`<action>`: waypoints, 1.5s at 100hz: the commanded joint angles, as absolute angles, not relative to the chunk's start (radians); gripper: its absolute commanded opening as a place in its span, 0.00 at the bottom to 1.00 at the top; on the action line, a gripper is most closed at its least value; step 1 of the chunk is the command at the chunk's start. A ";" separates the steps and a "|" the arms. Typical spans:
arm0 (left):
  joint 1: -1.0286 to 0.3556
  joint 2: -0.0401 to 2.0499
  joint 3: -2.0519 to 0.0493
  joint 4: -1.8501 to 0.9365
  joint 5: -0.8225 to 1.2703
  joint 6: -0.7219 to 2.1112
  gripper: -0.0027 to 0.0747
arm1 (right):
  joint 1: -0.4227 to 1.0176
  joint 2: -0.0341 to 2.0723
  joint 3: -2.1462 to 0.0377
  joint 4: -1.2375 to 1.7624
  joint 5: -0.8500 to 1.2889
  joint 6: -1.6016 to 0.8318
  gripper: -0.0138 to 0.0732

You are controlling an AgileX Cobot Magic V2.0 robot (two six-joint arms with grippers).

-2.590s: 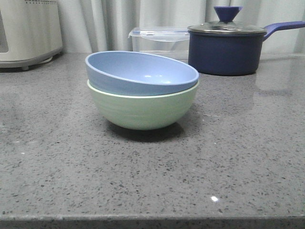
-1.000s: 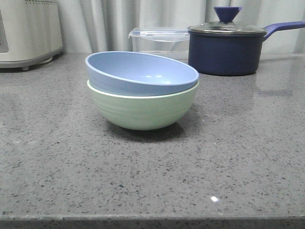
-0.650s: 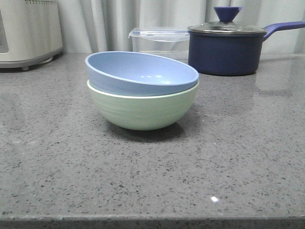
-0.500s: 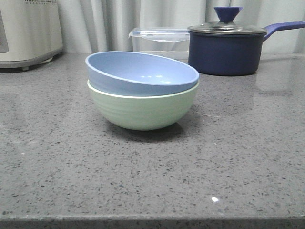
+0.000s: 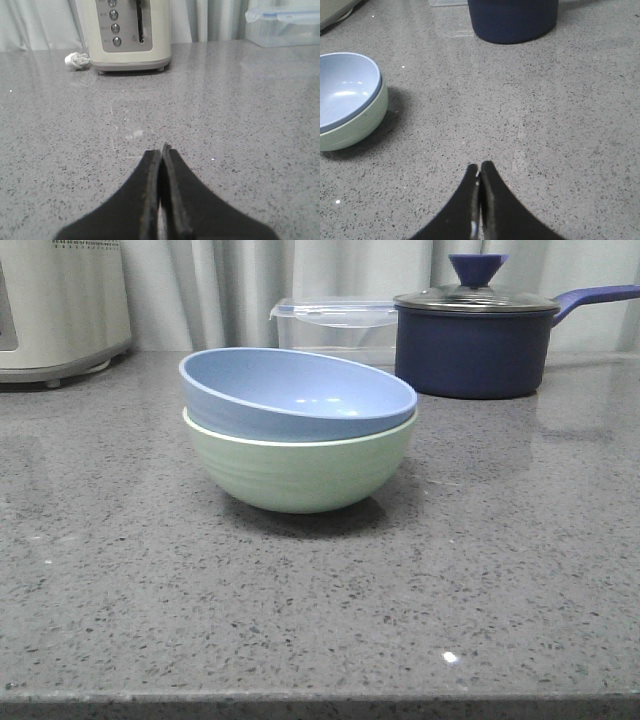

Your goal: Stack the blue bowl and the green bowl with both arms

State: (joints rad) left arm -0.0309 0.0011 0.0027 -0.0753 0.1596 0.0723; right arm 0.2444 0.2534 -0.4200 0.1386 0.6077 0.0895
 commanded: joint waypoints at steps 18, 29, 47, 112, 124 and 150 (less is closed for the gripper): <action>-0.027 -0.038 0.041 -0.075 0.070 0.063 0.01 | 0.239 0.262 -0.446 0.132 0.536 0.079 0.08; -0.027 -0.038 0.041 -0.075 0.070 0.063 0.01 | 0.239 0.262 -0.446 0.132 0.536 0.079 0.08; -0.027 -0.038 0.041 -0.075 0.070 0.063 0.01 | 0.239 0.262 -0.446 0.132 0.536 0.079 0.08; -0.027 -0.038 0.041 -0.075 0.070 0.063 0.01 | 0.239 0.262 -0.446 0.132 0.536 0.079 0.08; -0.027 -0.038 0.041 -0.075 0.070 0.063 0.01 | 0.239 0.262 -0.444 0.132 0.535 0.079 0.08; -0.027 -0.038 0.041 -0.075 0.070 0.063 0.01 | 0.198 0.256 -0.393 0.048 0.438 0.079 0.08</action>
State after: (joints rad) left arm -0.0302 -0.0044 0.0027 -0.0753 0.1452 0.0723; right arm 0.2264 0.2487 -0.3865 0.0905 0.5668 0.0895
